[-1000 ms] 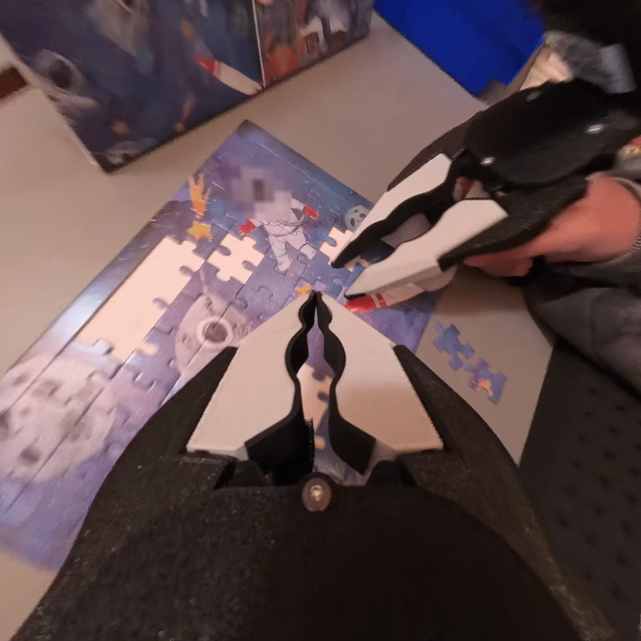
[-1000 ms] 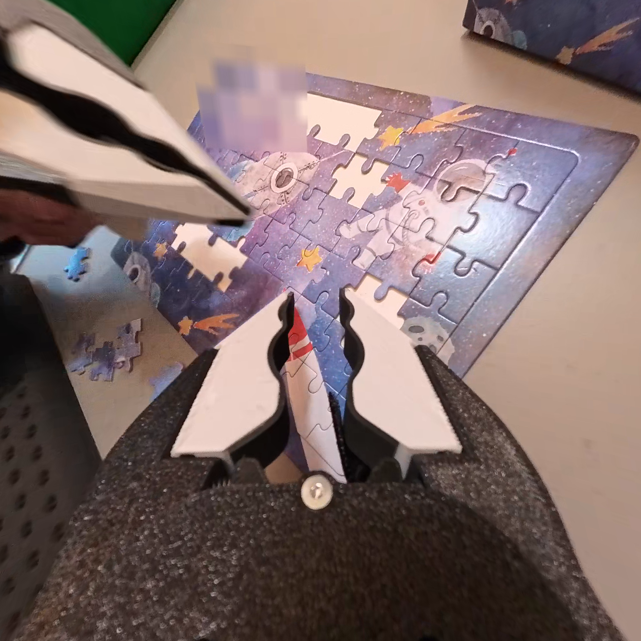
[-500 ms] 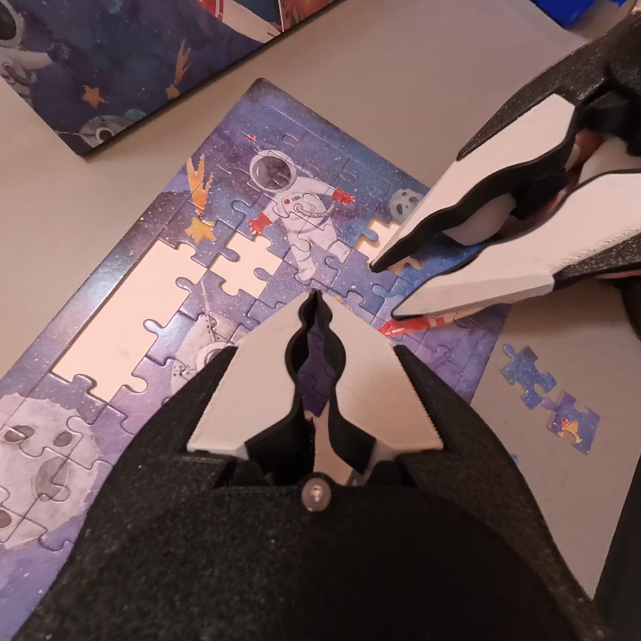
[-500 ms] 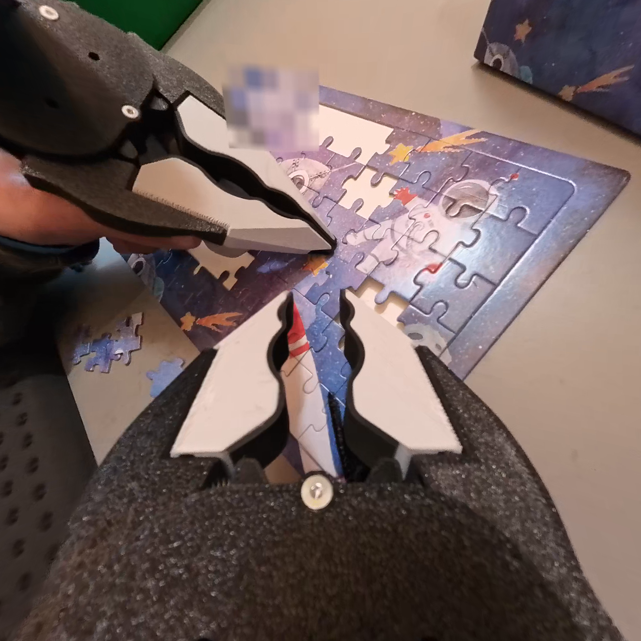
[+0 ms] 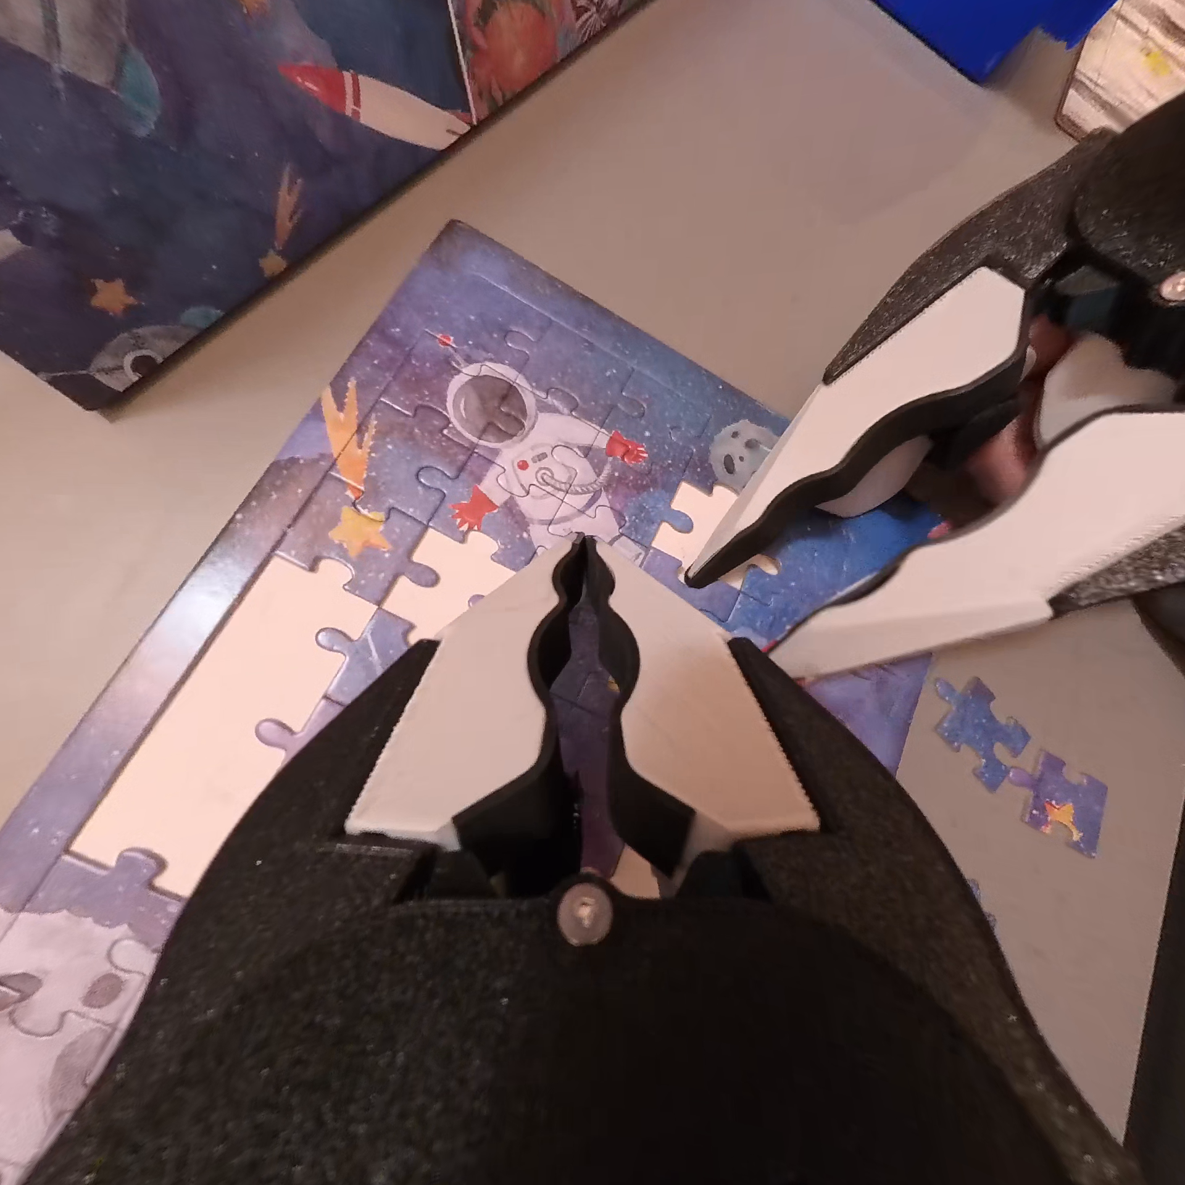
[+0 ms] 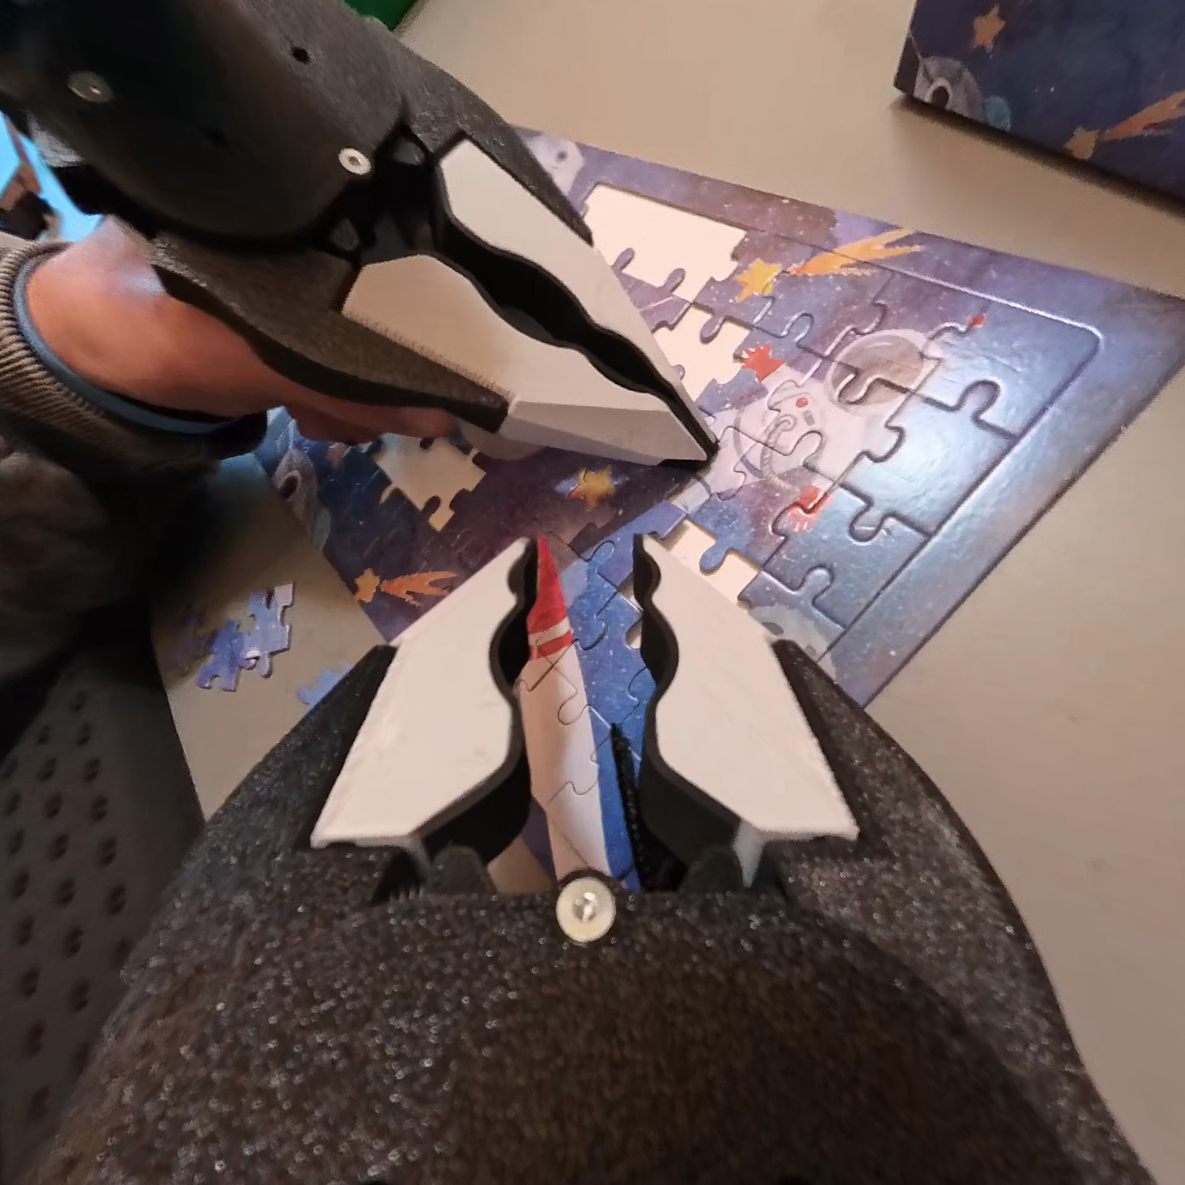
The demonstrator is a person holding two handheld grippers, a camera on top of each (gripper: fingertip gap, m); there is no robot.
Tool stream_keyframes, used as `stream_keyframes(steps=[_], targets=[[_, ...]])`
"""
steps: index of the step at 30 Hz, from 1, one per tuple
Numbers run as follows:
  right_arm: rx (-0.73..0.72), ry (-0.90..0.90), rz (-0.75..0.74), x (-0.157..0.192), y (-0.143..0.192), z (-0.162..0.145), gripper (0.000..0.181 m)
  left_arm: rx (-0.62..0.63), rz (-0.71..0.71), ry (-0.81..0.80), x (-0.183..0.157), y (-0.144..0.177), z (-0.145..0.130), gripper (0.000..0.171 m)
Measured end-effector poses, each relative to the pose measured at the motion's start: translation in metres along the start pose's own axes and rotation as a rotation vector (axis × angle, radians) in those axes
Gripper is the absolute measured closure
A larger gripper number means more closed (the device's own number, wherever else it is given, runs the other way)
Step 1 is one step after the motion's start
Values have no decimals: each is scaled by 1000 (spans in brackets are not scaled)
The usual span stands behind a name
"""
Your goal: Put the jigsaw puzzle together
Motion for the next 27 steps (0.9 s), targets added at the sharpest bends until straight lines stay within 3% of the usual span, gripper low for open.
stream_keyframes(steps=[8,16,25,27], targets=[[-6,-7,-9,-8,7,0,159,-16,-53,70,1,0,0,171],[115,198,-150,-11,3,-6,160,-22,-81,98,2,0,0,171],[127,201,-133,-11,2,-7,170,-18,-56,101,3,2,1,171],[132,216,-144,-12,2,-6,173,-74,-12,70,5,18,7,171]])
Point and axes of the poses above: each gripper's, where its closed fingertips meet, y back along the fingers, z out of its top, x = y × z across the jaws, the point moved 2 cm from there along y, back along the fingers, and after that the axes turned 14 degrees about z, right-handed, at the moved point
